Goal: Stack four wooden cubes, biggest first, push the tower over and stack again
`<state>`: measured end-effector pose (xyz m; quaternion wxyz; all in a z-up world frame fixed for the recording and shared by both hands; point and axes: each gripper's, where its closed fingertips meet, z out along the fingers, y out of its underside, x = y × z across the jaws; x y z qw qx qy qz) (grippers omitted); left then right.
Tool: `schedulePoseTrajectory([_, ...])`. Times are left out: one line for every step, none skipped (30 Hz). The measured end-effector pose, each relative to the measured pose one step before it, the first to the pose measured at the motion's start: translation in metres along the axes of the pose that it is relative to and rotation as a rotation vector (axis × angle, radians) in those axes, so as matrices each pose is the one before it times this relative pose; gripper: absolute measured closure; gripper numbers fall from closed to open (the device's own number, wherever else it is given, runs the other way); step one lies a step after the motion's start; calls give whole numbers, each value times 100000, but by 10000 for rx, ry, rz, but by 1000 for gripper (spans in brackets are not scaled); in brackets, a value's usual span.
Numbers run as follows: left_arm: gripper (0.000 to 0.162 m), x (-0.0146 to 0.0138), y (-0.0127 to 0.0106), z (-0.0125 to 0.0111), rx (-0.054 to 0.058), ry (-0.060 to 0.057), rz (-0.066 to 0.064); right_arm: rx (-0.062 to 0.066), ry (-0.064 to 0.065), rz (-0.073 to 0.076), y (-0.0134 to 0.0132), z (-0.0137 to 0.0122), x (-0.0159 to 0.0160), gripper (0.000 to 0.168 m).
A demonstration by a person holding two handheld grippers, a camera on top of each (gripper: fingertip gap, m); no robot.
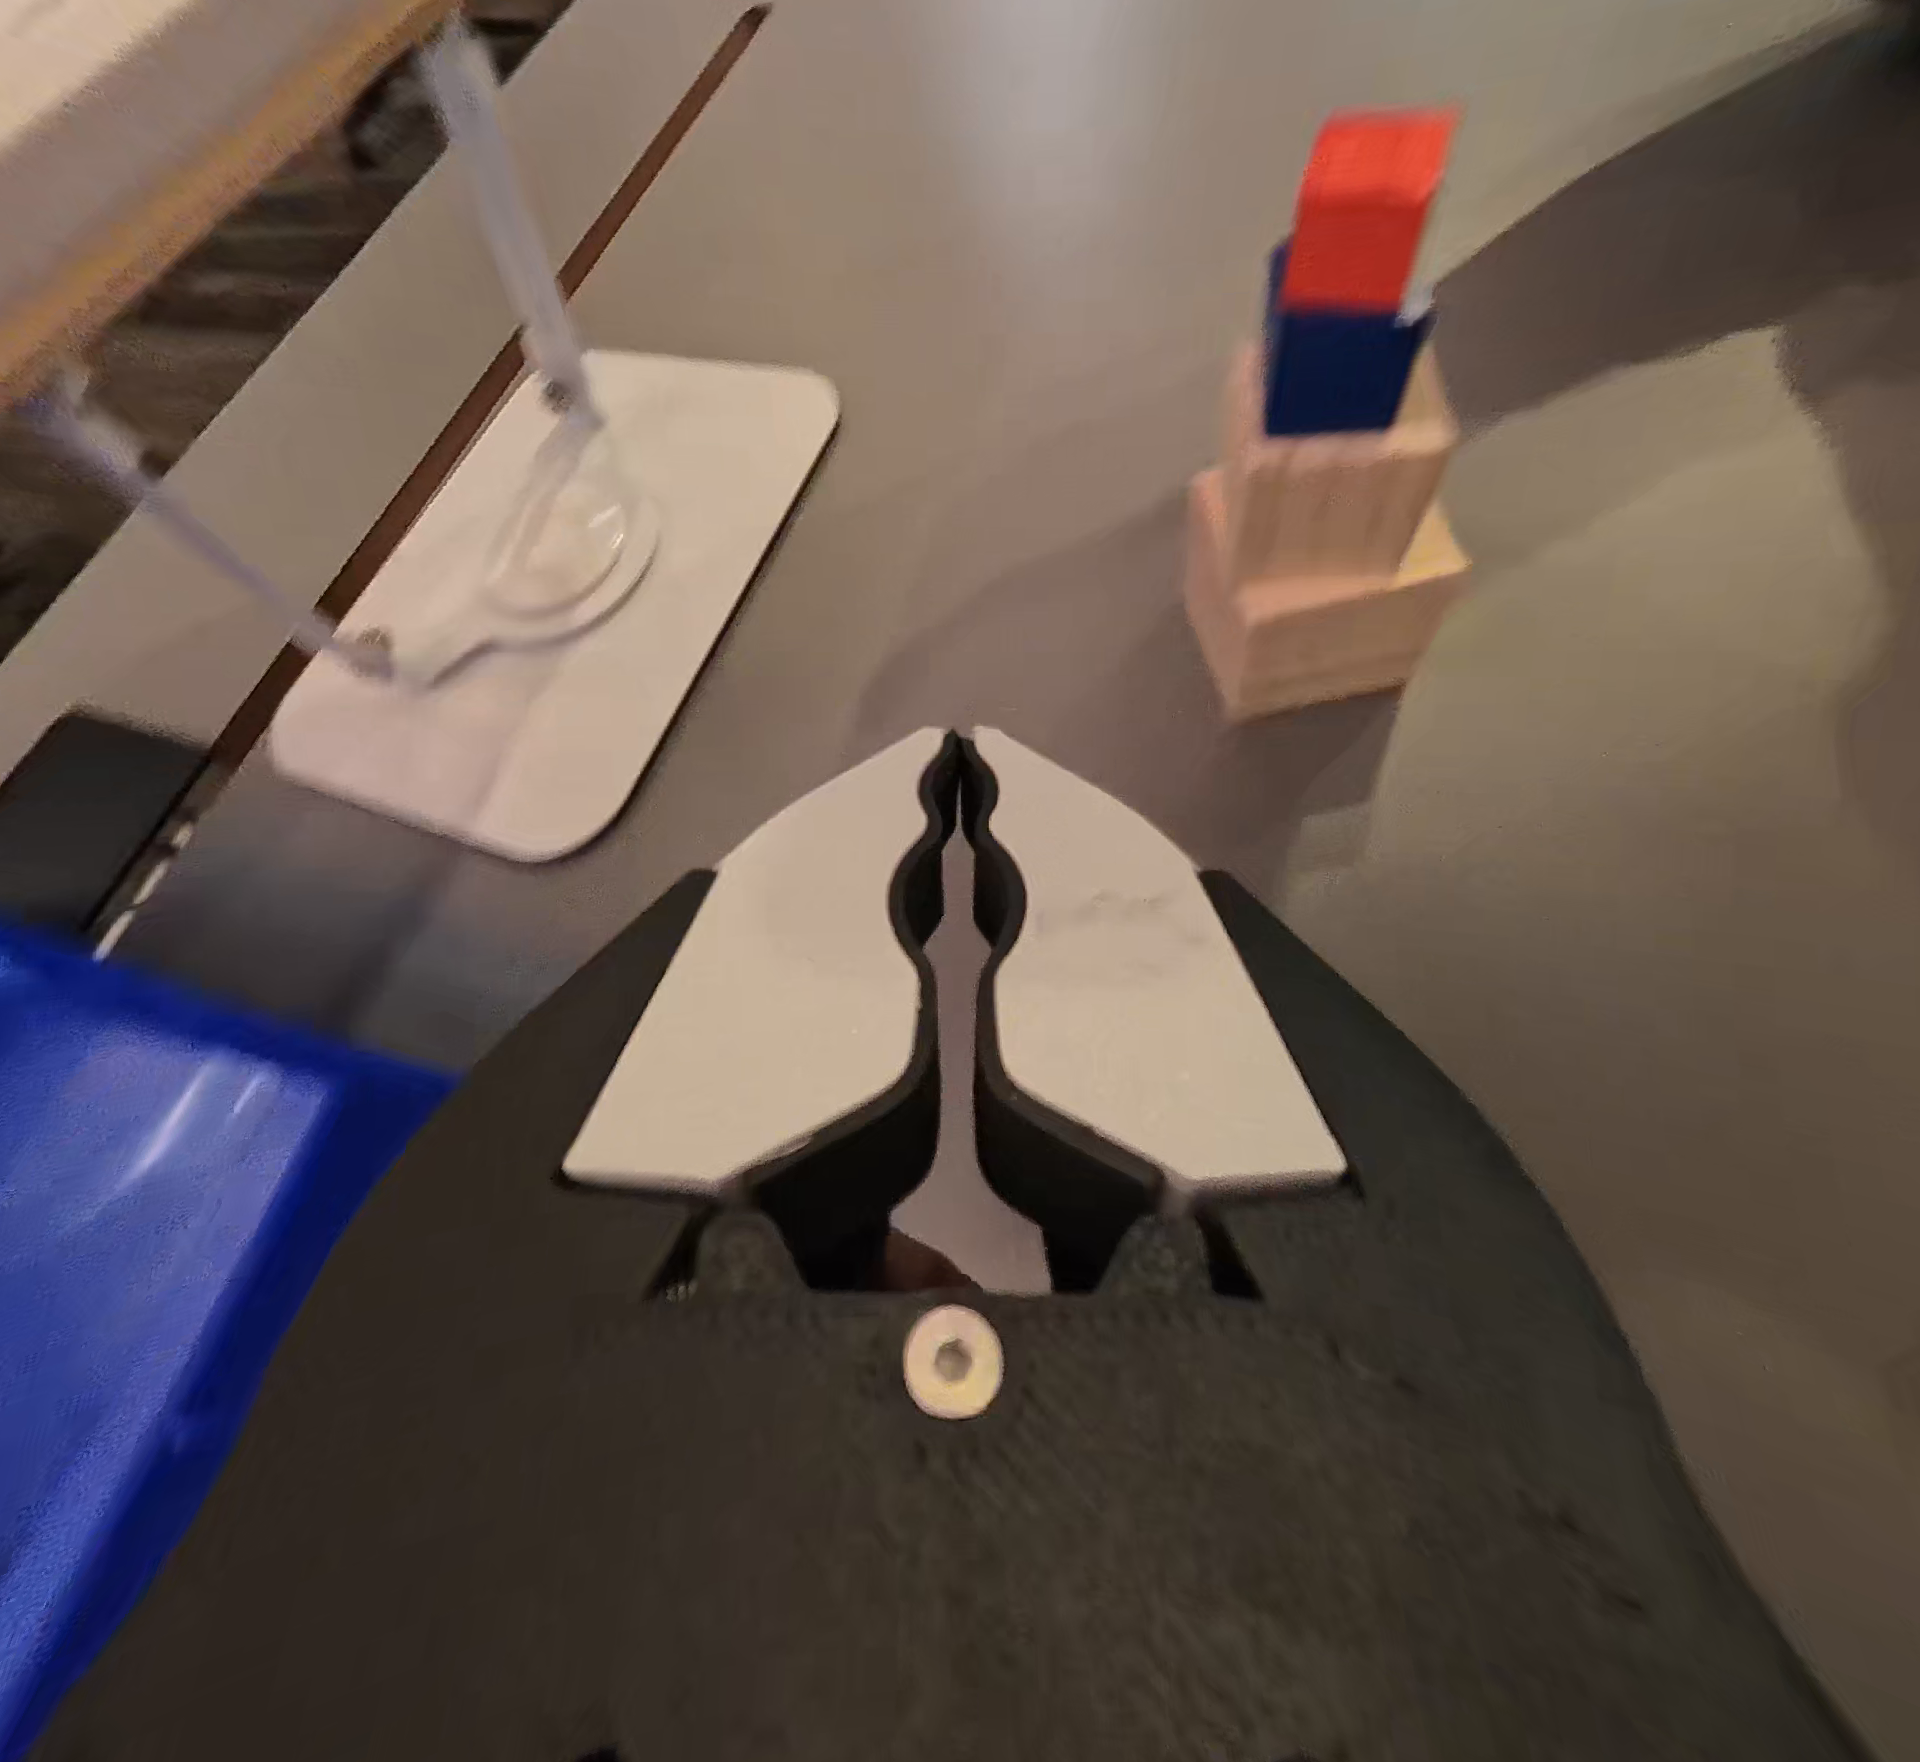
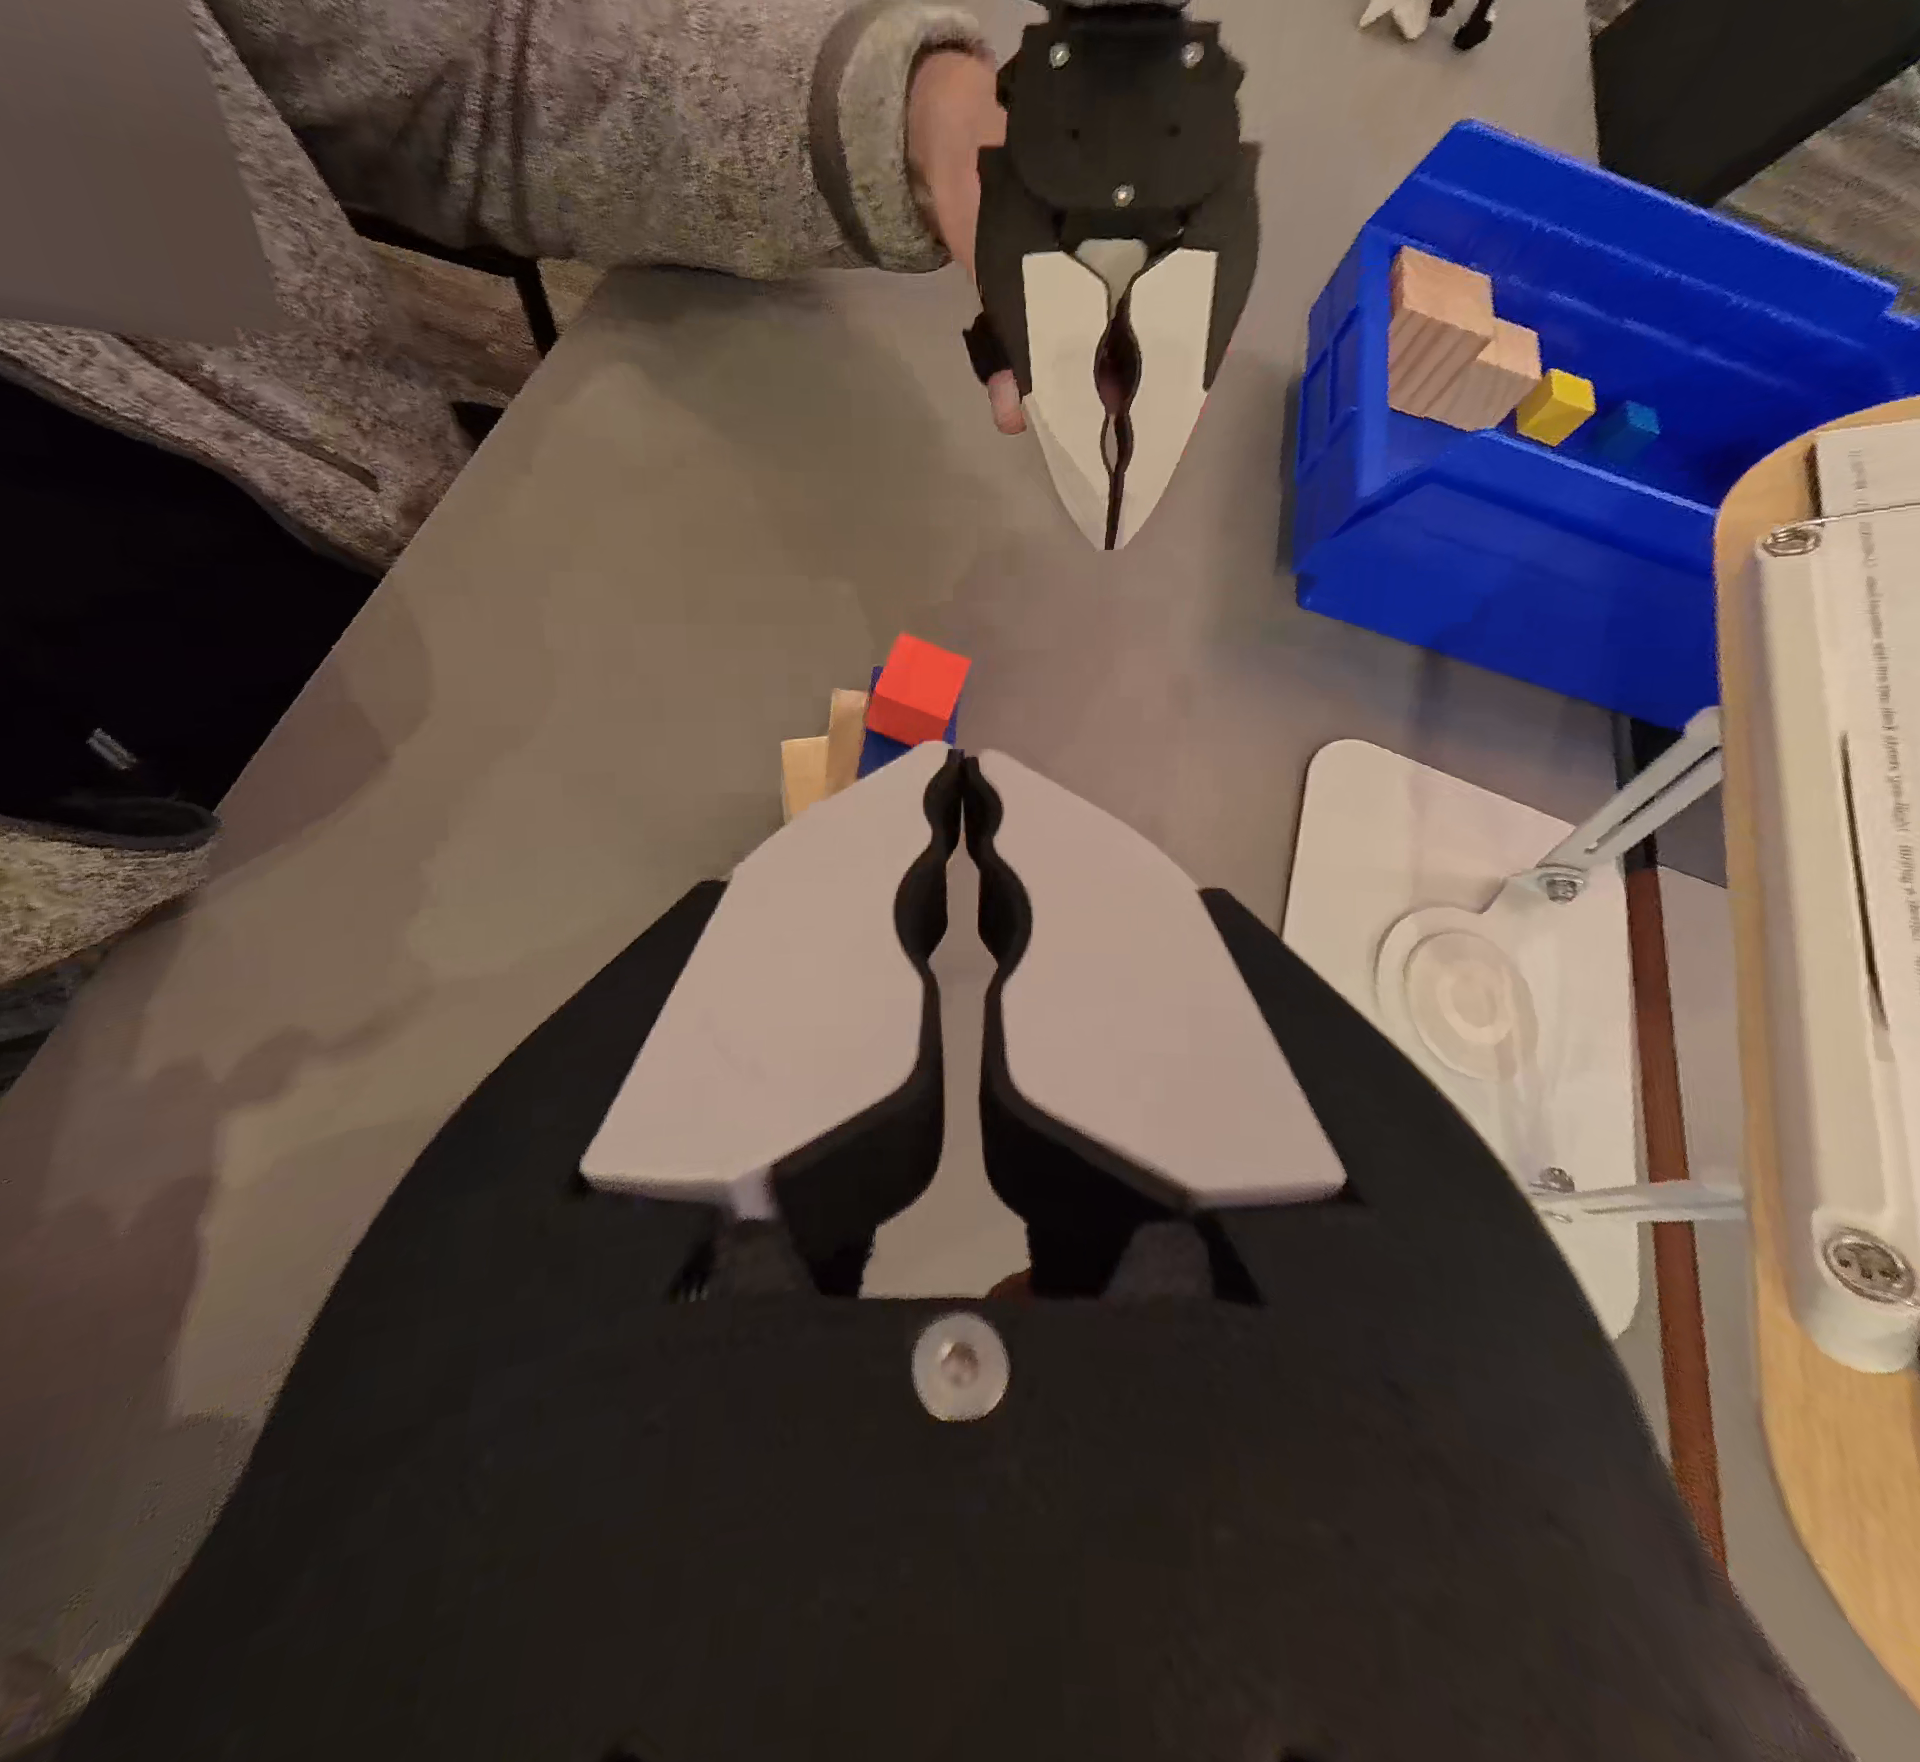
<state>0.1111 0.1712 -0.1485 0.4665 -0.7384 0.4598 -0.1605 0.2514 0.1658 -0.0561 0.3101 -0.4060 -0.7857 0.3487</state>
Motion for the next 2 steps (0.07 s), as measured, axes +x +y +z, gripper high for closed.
schedulePoseTrajectory([162, -494, 1322, -234, -147, -427, -171, -23, 32, -85, -227, 173, -136, 168])
schedulePoseTrajectory([162, -432, 1199, -197, -213, -410, -14, 47, 1, -81, -345, 199, -185, 168])
